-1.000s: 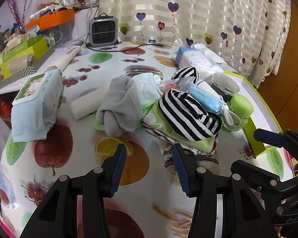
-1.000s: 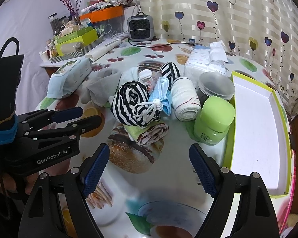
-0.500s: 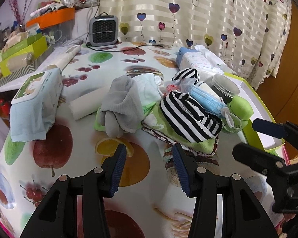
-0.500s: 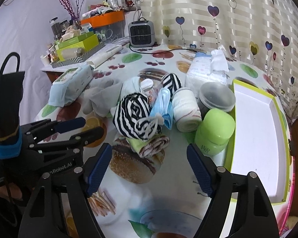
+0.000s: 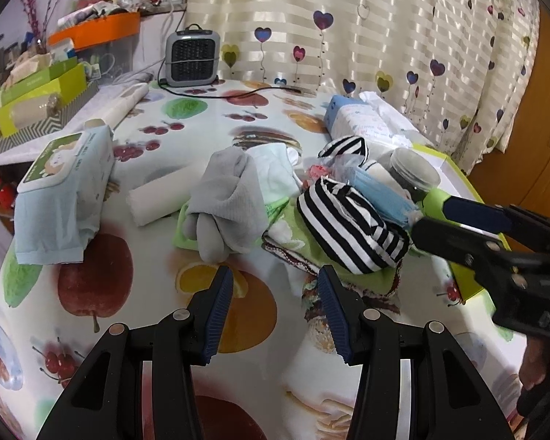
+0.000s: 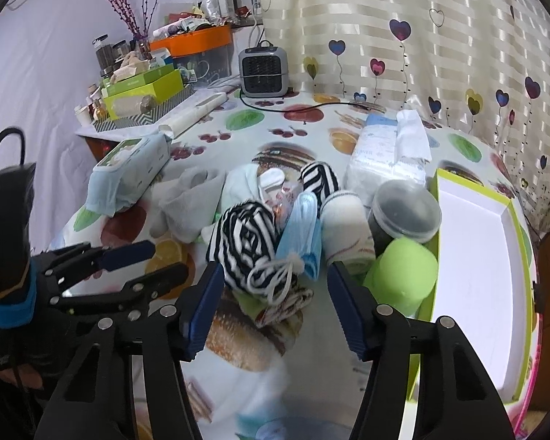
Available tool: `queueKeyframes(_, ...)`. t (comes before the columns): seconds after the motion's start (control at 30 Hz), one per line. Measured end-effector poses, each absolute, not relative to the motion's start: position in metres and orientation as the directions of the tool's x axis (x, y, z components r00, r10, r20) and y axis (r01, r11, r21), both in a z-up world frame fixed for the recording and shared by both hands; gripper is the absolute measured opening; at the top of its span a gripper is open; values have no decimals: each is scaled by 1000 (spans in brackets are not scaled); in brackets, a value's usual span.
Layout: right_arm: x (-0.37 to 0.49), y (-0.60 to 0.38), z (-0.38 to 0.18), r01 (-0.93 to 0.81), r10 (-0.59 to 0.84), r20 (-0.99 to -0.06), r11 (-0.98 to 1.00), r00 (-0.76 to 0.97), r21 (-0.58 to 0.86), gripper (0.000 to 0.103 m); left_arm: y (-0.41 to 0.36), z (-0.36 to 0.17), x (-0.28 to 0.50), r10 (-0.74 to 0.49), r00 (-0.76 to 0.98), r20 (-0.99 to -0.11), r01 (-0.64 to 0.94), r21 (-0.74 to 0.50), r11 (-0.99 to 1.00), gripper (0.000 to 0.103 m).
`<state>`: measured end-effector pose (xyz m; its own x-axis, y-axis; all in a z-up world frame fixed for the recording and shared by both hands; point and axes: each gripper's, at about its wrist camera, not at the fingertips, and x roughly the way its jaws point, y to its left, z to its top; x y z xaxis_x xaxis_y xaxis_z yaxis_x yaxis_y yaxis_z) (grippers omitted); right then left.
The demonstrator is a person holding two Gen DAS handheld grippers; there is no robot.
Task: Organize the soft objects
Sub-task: 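Grasp the blue face mask with the right gripper, then grasp the black-and-white striped cloth with the left gripper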
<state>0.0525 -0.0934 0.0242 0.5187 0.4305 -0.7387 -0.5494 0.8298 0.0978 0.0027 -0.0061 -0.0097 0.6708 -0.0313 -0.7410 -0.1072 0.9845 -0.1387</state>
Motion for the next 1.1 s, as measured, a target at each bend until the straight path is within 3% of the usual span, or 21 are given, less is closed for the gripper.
queueKeyframes(0.37, 87, -82, 12, -534, 389, -772, 842, 502, 77, 49, 17, -3, 11, -89, 697, -712, -101, -220, 970, 47)
queueKeyframes(0.67, 105, -75, -6, -535, 362, -816, 841, 450, 78, 26, 25, -2, 18, -173, 701, -692, -59, -298, 953, 49)
queueKeyframes(1.1, 81, -104, 15, -526, 438, -757, 838, 484, 149, 24, 6, -10, 47, -241, 670, -702, -2, -327, 945, 57)
